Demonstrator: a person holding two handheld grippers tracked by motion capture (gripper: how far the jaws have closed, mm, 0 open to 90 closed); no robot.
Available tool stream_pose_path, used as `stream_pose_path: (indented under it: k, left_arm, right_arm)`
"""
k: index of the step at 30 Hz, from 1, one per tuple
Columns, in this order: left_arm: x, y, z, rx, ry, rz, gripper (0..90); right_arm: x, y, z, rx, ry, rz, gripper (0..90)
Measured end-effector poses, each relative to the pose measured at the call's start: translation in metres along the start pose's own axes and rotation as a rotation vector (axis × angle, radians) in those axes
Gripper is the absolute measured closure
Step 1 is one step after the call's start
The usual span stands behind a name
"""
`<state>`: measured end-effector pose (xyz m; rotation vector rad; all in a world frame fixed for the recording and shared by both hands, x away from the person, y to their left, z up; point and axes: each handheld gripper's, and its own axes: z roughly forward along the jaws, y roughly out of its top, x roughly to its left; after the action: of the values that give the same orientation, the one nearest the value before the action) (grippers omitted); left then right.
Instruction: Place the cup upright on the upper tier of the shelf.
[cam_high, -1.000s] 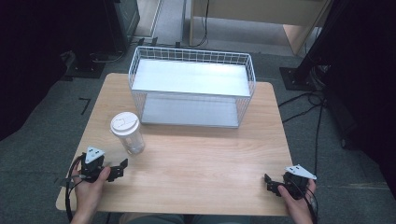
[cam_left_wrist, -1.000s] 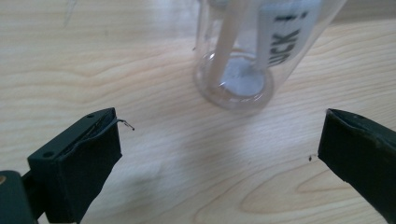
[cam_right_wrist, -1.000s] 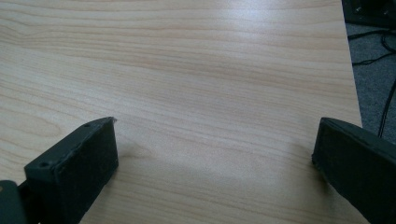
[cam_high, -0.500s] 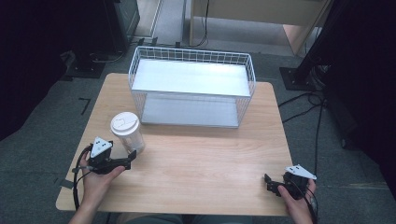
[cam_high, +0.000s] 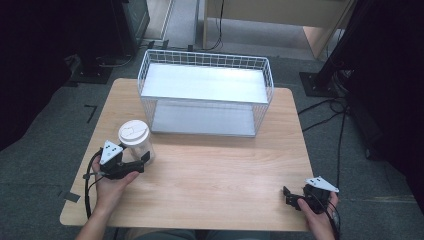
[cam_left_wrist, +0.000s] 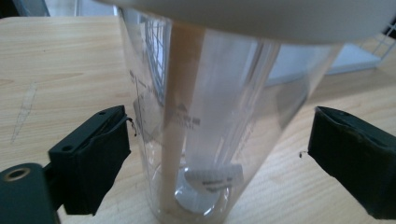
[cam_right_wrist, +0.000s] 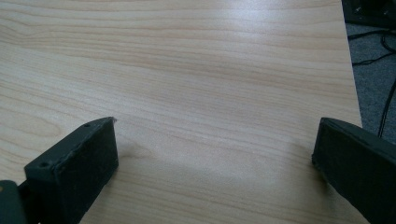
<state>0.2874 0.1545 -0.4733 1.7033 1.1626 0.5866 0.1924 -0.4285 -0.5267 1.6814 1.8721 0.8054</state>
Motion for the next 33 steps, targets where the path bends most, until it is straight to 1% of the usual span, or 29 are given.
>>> stream_pose_path:
  k: [1,3,5,8,10,12,15,19,23,28,33]
  left_arm:
    - [0.0,0.001,0.001,-0.005,0.007,0.003,6.7]
    - [0.0,0.002,0.002,-0.019,0.008,0.0,7.1]
    - [-0.001,0.005,0.003,-0.035,0.014,0.005,7.3]
    - [-0.002,0.007,0.004,-0.057,0.021,0.006,9.0]
    - [-0.003,0.008,0.005,-0.072,0.032,0.004,12.0]
    - [-0.003,0.008,0.007,-0.088,0.028,-0.009,13.2]
    - [-0.002,0.008,0.009,-0.1,0.026,-0.014,13.5]
    - [-0.002,0.008,0.01,-0.107,0.032,0.001,13.9]
    - [-0.004,0.009,0.01,-0.114,0.047,0.021,15.2]
    - [-0.004,0.012,0.01,-0.113,0.026,0.017,16.1]
    - [-0.007,0.013,0.009,-0.137,0.019,0.022,16.4]
  right_arm:
    - [0.0,0.0,0.0,-0.001,-0.001,0.0,0.0]
    - [0.0,0.0,0.0,-0.001,-0.001,0.0,0.1]
    - [0.0,0.0,0.0,-0.001,-0.001,0.0,0.1]
    - [0.0,0.0,0.0,-0.001,-0.001,0.0,0.1]
    - [0.0,0.0,0.0,-0.001,-0.001,0.0,0.1]
    - [0.0,0.0,0.0,0.0,0.0,0.0,0.1]
    - [0.0,0.0,0.0,0.0,0.0,0.0,0.1]
    - [0.0,0.0,0.0,-0.001,-0.001,0.001,0.1]
    - [0.0,0.0,0.0,0.0,0.001,0.0,0.0]
    - [0.0,0.0,0.0,0.0,0.001,0.0,0.0]
    - [0.0,0.0,0.0,0.0,0.001,0.0,0.0]
